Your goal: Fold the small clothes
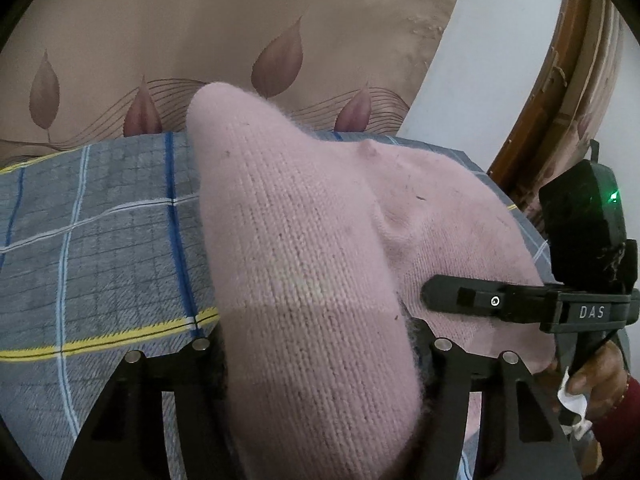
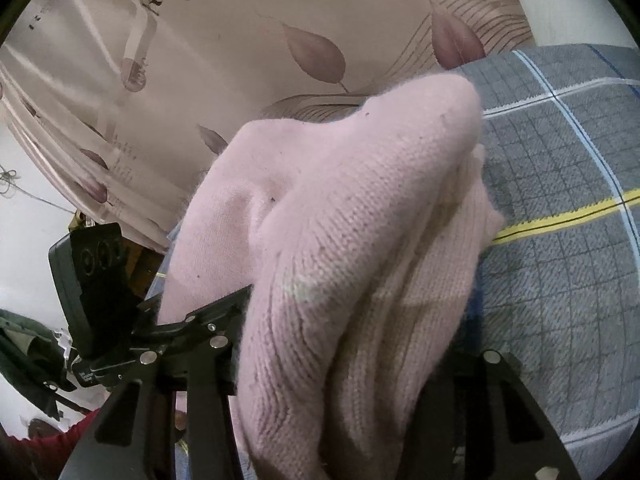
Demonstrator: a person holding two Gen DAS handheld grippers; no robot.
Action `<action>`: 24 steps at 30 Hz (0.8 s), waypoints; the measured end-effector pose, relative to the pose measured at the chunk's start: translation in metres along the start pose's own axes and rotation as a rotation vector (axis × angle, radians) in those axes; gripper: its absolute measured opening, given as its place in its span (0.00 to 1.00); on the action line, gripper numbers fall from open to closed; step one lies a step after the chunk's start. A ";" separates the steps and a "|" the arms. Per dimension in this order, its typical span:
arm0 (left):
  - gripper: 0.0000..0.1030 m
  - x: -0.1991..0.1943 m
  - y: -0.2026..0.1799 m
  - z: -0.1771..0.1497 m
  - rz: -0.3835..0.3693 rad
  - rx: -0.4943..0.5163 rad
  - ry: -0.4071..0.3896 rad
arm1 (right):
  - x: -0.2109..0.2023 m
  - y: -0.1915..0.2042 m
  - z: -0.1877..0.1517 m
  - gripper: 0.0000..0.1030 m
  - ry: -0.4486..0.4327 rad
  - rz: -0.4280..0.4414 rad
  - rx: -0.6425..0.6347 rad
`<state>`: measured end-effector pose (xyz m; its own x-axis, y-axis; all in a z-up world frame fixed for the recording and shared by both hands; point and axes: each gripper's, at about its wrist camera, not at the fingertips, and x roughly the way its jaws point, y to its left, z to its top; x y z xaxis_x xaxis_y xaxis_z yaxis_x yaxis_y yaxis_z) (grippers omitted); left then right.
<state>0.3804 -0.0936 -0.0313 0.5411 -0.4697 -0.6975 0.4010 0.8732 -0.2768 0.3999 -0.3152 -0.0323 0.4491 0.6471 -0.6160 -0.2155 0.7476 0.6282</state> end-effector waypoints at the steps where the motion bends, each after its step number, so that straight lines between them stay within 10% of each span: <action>1: 0.60 -0.003 -0.001 -0.002 0.006 0.002 -0.002 | 0.000 0.002 -0.001 0.43 -0.002 0.001 0.002; 24: 0.59 -0.103 -0.002 -0.051 0.125 0.020 -0.019 | -0.010 0.075 -0.057 0.42 0.013 0.092 -0.023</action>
<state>0.2863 -0.0408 0.0072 0.6015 -0.3601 -0.7131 0.3446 0.9223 -0.1750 0.3299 -0.2571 -0.0057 0.4152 0.7147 -0.5628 -0.2747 0.6883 0.6714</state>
